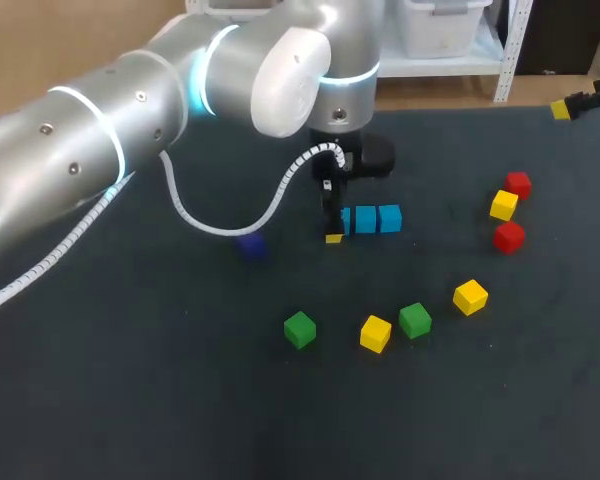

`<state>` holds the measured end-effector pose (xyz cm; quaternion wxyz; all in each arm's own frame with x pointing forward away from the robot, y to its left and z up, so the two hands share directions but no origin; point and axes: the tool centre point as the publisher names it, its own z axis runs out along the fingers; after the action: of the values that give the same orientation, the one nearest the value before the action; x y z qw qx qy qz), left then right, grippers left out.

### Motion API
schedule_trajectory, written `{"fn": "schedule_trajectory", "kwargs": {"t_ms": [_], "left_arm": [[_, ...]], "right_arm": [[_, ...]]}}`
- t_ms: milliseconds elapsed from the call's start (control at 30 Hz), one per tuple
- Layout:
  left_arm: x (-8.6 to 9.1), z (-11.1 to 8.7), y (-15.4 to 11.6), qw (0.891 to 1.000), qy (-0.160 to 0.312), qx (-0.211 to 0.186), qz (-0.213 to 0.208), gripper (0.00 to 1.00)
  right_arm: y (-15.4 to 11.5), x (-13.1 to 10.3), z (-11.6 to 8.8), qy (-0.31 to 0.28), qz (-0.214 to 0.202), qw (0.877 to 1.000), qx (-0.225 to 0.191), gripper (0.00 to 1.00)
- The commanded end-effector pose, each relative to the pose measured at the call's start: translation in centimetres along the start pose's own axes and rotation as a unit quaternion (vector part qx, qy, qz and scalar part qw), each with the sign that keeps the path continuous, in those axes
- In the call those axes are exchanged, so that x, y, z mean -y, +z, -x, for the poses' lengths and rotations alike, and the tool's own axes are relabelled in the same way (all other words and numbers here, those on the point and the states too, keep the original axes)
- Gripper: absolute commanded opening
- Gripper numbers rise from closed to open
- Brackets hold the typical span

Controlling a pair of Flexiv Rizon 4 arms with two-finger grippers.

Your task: Place the blue cubes, place green cubes on the blue cubes, place the yellow cubes on the green cubes, then place the red cubes on the yellow cubes, and place purple cube on the red cubes.

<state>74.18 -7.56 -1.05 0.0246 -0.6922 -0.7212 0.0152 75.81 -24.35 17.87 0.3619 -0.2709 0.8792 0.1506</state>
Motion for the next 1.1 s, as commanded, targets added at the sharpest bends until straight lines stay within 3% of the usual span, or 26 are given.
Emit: {"fn": "schedule_trajectory", "kwargs": {"t_ms": [33,333,567,767,900,967,1033,1067,1100], "left_arm": [[0.14,-0.19,-0.07,1.0,0.002,0.005,0.003,0.38],[0.26,0.0,-0.09,1.0,0.007,0.005,0.002,0.27],[0.42,-0.16,-0.02,1.0,0.006,0.004,0.001,0.27],[0.4,-0.16,0.0,1.0,0.006,0.003,0.001,0.39],[0.37,-0.14,0.01,1.0,0.007,0.004,0.001,0.4],[0.38,-0.11,-0.01,1.0,0.008,0.004,0.001,0.52],[0.37,-0.1,-0.01,1.0,0.008,0.004,0.001,0.56],[0.37,-0.09,-0.01,1.0,0.008,0.004,0.001,0.71],[0.37,-0.08,-0.01,1.0,0.008,0.004,0.001,0.71]], "right_arm": [[0.02,0.0,0.01,0.0,-0.001,1.0,-0.001,1.0],[0.02,0.0,0.01,0.0,-0.001,1.0,-0.001,1.0],[0.02,0.0,0.01,0.0,-0.001,1.0,-0.001,1.0],[0.02,0.0,0.01,0.0,-0.001,1.0,-0.001,1.0],[0.02,0.0,0.01,0.0,-0.001,1.0,-0.001,1.0],[0.02,0.0,0.01,0.0,-0.001,1.0,-0.001,1.0],[0.02,0.0,0.01,0.0,-0.001,1.0,-0.001,1.0],[0.02,0.0,0.01,0.0,-0.001,1.0,-0.001,1.0],[0.02,0.0,0.01,0.0,-0.001,1.0,-0.001,1.0]]}}
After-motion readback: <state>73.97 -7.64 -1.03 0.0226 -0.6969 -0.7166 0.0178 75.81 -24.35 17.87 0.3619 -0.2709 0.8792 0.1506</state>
